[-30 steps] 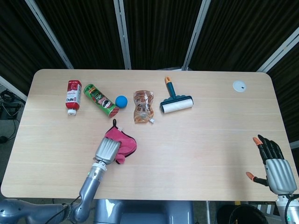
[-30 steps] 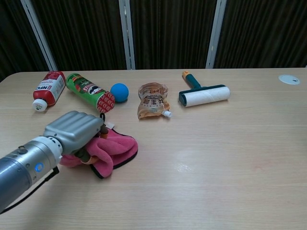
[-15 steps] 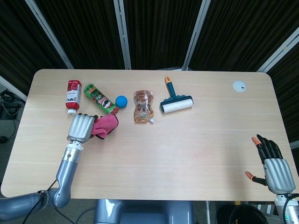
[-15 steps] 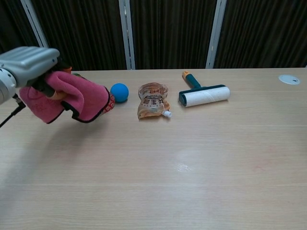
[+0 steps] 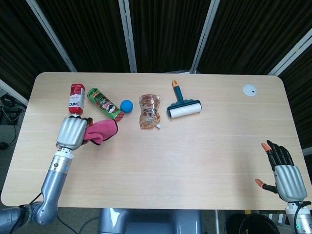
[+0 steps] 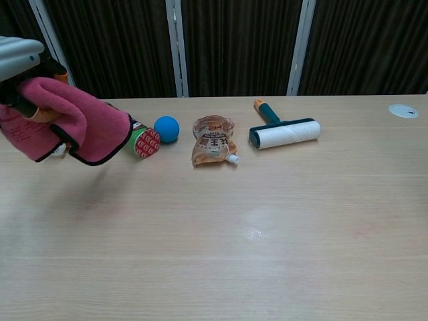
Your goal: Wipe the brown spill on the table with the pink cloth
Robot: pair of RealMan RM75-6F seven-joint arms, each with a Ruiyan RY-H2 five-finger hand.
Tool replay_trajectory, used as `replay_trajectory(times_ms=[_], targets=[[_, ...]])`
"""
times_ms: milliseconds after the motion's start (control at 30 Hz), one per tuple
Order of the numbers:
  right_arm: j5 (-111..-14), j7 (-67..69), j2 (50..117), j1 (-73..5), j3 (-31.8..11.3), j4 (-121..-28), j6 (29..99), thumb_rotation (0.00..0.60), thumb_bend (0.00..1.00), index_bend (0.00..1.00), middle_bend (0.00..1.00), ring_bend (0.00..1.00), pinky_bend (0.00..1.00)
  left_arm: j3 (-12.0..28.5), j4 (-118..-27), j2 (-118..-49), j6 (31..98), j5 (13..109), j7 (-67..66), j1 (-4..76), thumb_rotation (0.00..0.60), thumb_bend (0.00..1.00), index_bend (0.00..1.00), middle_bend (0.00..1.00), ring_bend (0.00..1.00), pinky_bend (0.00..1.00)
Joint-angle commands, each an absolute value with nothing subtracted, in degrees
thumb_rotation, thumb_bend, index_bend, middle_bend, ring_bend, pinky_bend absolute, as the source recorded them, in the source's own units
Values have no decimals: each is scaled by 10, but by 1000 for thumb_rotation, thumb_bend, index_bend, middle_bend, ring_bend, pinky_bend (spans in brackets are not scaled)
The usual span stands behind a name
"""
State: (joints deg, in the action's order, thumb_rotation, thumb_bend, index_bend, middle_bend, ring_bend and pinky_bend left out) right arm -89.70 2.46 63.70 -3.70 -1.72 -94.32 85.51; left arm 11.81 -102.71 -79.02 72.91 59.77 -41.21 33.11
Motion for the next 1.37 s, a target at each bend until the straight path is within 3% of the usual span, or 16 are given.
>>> replay_trajectory(times_ms=[33, 100, 200, 267, 667, 800, 1100, 1367], targets=[[-897, 22, 638, -38, -17, -943, 855, 600, 14, 0, 0, 0, 56, 91, -1042, -764, 729, 605, -410, 313, 600, 280, 555, 329, 309, 301], [-900, 17, 640, -38, -17, -942, 856, 600, 14, 0, 0, 0, 55, 71, -1045, -746, 727, 611, -408, 302, 600, 92, 282, 85, 77, 95], [-903, 13, 641, -38, -16, -942, 856, 600, 15, 0, 0, 0, 53, 64, -1048, -737, 725, 614, -392, 295, 600, 2, 55, 0, 0, 1], [-905, 10, 642, -39, -16, -942, 857, 600, 14, 0, 0, 0, 53, 63, -1049, -733, 725, 615, -378, 291, 600, 0, 6, 0, 0, 0], [-901, 13, 641, -38, -16, -940, 857, 600, 14, 0, 0, 0, 53, 51, -1080, -708, 764, 648, -328, 255, 600, 0, 0, 0, 0, 0], [-901, 16, 639, -38, -16, -939, 856, 600, 13, 0, 0, 0, 53, 25, -1078, -701, 813, 702, -291, 216, 600, 0, 0, 0, 0, 0], [-918, -4, 640, -43, -8, -929, 850, 600, 15, 0, 0, 0, 53, -67, -981, -693, 919, 851, -212, 113, 600, 0, 0, 0, 0, 0], [-919, -10, 639, -42, -5, -932, 850, 600, 15, 0, 0, 0, 53, -76, -942, -686, 934, 896, -150, 86, 600, 0, 0, 0, 0, 0]])
